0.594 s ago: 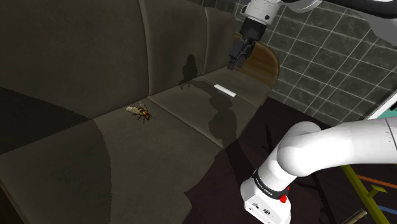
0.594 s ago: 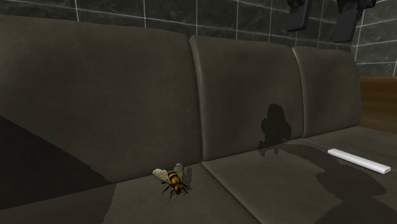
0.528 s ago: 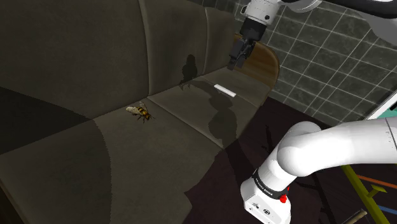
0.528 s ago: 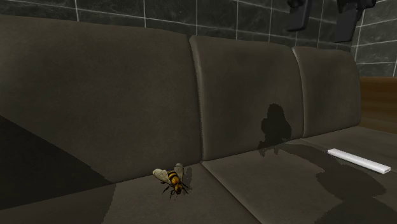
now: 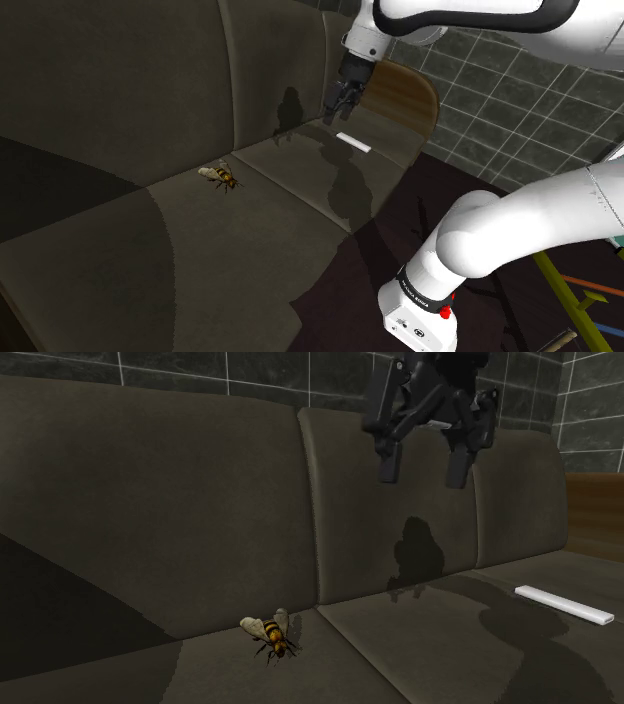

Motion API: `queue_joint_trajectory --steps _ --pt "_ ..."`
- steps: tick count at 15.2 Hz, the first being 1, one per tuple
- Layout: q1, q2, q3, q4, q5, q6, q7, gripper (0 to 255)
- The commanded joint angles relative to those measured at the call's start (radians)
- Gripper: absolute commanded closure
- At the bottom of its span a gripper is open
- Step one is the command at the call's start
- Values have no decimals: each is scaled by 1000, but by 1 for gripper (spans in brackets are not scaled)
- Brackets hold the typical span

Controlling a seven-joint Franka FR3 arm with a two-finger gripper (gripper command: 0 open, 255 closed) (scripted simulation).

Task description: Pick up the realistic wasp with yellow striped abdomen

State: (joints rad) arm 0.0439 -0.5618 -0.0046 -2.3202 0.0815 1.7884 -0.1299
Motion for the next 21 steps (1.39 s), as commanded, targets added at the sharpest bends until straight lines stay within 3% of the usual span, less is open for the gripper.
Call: queue_joint_trajectory --steps 1,11,21 --pt "6 60 8 -1 9 58 7 0" --pt "35 398 48 76 46 300 39 0" --pt "63 772 75 282 59 450 72 0"
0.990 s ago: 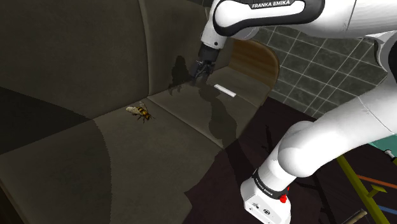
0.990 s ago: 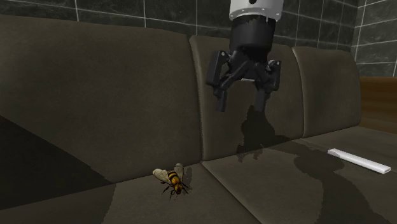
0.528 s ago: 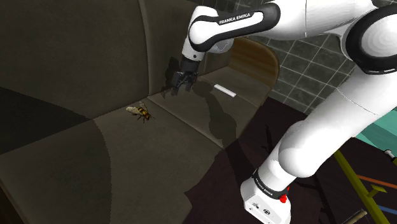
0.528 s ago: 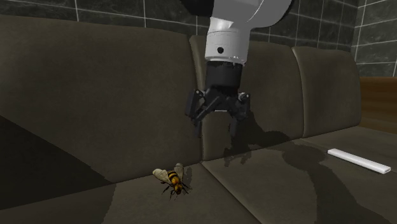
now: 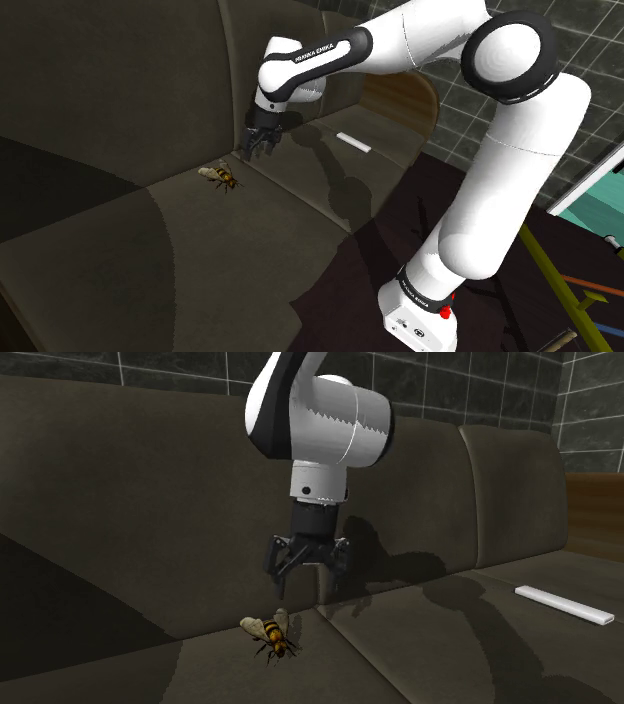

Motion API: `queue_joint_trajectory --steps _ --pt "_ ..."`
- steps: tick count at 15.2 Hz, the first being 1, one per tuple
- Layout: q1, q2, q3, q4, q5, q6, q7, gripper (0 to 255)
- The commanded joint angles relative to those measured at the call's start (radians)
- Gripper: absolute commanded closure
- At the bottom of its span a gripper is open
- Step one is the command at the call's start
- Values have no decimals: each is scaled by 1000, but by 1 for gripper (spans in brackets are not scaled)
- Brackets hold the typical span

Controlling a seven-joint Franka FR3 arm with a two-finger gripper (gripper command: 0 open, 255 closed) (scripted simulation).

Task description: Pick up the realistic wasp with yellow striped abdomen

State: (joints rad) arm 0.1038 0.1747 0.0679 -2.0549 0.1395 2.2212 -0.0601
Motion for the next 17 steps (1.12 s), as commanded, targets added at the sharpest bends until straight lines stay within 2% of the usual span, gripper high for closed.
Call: queue_joint_trajectory --steps 1,8,17 --pt "6 73 4 44 1 26 6 0" --pt "28 322 12 252 -3 55 30 0" --pt "29 388 12 245 0 129 20 0"
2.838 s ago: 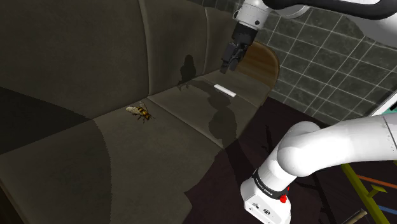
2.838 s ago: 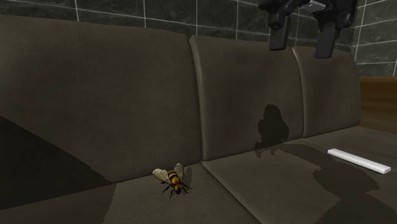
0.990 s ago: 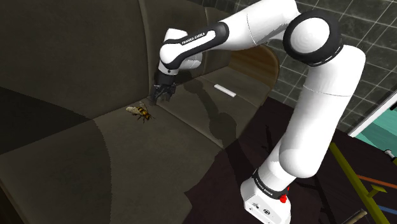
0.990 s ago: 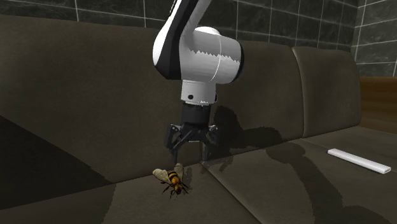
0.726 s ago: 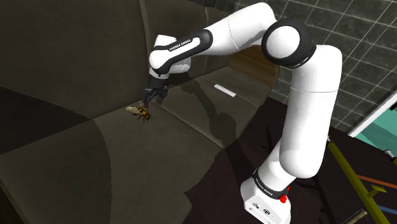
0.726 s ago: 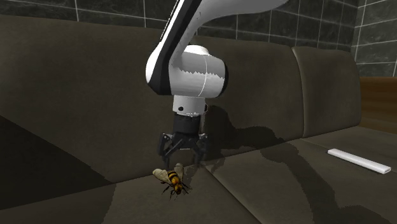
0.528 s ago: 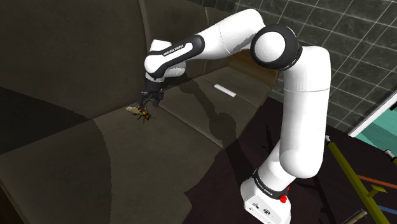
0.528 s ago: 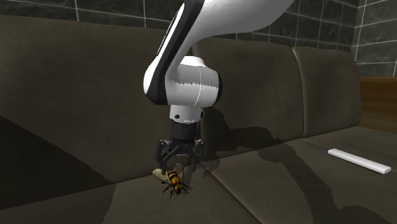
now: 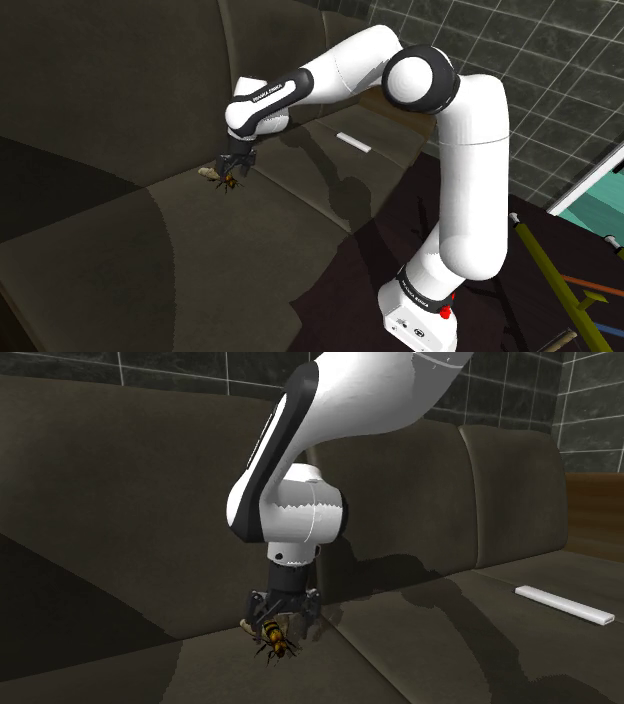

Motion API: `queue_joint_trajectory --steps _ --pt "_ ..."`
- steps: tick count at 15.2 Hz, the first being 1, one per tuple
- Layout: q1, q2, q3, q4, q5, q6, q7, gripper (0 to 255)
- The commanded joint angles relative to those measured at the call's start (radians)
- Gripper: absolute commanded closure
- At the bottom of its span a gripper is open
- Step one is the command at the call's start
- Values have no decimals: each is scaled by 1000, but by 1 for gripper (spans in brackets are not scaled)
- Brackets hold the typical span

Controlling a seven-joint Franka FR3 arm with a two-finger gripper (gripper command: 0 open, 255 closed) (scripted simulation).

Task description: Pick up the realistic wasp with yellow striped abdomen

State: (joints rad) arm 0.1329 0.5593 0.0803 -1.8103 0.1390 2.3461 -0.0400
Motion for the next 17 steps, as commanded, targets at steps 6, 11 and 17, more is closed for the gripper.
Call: queue_joint_trajectory --steps 6,11,17 --pt "0 5 0 1 0 4 -1 255" --pt "0 -6 0 0 0 -5 1 255" --pt "-1 -58 -1 7 -2 -64 9 255"
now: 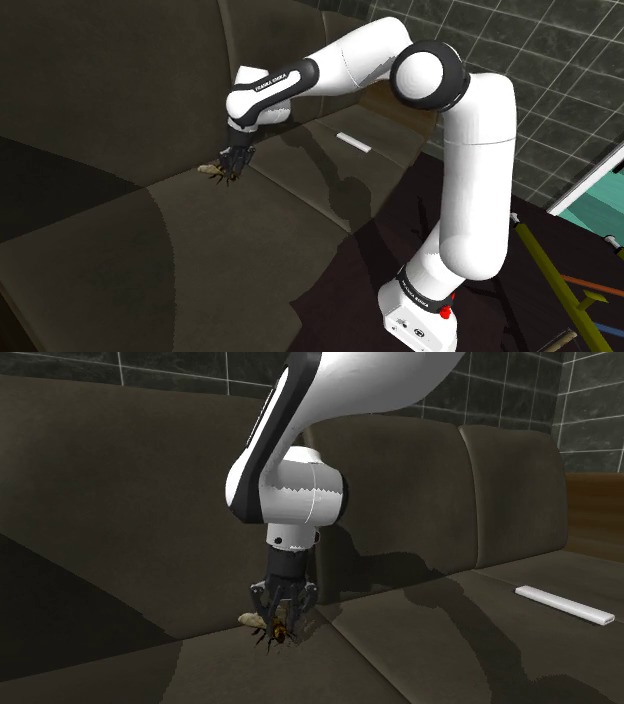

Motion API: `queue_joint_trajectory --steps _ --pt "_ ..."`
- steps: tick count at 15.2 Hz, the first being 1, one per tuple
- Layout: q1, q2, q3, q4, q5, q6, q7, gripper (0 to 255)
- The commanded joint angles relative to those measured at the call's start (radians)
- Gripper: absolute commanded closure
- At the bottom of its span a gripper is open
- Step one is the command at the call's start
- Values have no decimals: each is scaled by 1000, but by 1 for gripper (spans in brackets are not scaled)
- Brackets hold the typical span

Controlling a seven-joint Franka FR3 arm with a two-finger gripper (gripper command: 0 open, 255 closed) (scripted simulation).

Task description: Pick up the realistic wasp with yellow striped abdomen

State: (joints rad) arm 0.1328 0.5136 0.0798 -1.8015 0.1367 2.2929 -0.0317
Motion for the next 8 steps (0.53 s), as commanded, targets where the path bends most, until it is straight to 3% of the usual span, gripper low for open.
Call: queue_joint_trajectory --steps 1,8 --pt "-1 -21 0 0 0 -21 2 255" --pt "-2 -74 -1 19 -3 -93 12 255"
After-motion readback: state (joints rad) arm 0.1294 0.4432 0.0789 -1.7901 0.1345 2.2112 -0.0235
